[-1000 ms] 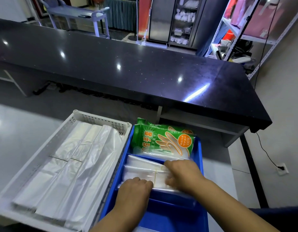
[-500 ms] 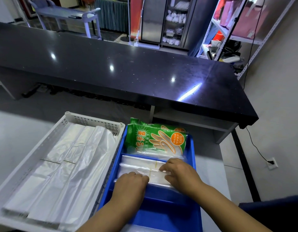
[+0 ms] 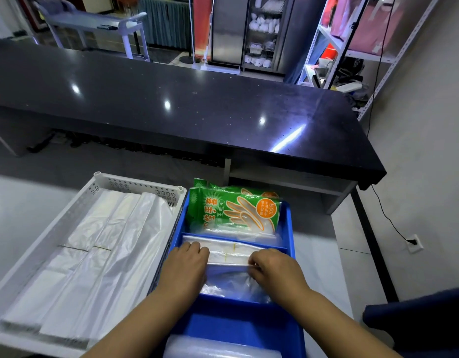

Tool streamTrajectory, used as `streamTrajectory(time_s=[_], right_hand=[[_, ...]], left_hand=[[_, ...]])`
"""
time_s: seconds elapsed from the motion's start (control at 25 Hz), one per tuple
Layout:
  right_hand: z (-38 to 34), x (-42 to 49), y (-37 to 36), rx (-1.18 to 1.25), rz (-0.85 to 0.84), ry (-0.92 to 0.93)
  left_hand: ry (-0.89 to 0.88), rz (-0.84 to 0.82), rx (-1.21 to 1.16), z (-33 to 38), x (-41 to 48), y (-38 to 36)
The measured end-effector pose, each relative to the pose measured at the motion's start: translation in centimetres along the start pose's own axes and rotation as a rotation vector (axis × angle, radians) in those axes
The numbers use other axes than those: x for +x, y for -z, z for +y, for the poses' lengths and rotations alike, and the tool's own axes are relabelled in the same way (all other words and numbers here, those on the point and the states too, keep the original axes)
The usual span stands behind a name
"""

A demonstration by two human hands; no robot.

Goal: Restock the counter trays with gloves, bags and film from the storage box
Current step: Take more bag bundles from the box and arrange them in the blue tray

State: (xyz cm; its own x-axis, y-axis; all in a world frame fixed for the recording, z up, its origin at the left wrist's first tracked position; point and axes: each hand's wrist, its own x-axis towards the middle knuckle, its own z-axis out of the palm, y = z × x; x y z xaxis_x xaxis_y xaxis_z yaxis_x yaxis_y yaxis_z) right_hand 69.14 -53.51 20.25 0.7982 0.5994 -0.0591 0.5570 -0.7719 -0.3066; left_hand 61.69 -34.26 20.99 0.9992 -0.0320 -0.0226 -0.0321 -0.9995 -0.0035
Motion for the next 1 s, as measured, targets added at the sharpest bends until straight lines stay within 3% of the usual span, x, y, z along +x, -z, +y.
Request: streamTrajectory(time_s=[0.44,0.72,1.0], right_hand=[[0.1,-0.4,1.6,-0.059,0.174,0.282],[-5.6,1.4,0.9,-0.243,0.031,0.641],[-16.5,-0.7,-0.7,-0.200,-0.026,0.896]], left_hand=[[0.067,0.071,-0.075,0.8,-2.2,0.4],[0.401,0.189,-0.120,0.3,-7.7,1.2],[0.718,0.198,-0.163,-3.2,-19.6,3.0]])
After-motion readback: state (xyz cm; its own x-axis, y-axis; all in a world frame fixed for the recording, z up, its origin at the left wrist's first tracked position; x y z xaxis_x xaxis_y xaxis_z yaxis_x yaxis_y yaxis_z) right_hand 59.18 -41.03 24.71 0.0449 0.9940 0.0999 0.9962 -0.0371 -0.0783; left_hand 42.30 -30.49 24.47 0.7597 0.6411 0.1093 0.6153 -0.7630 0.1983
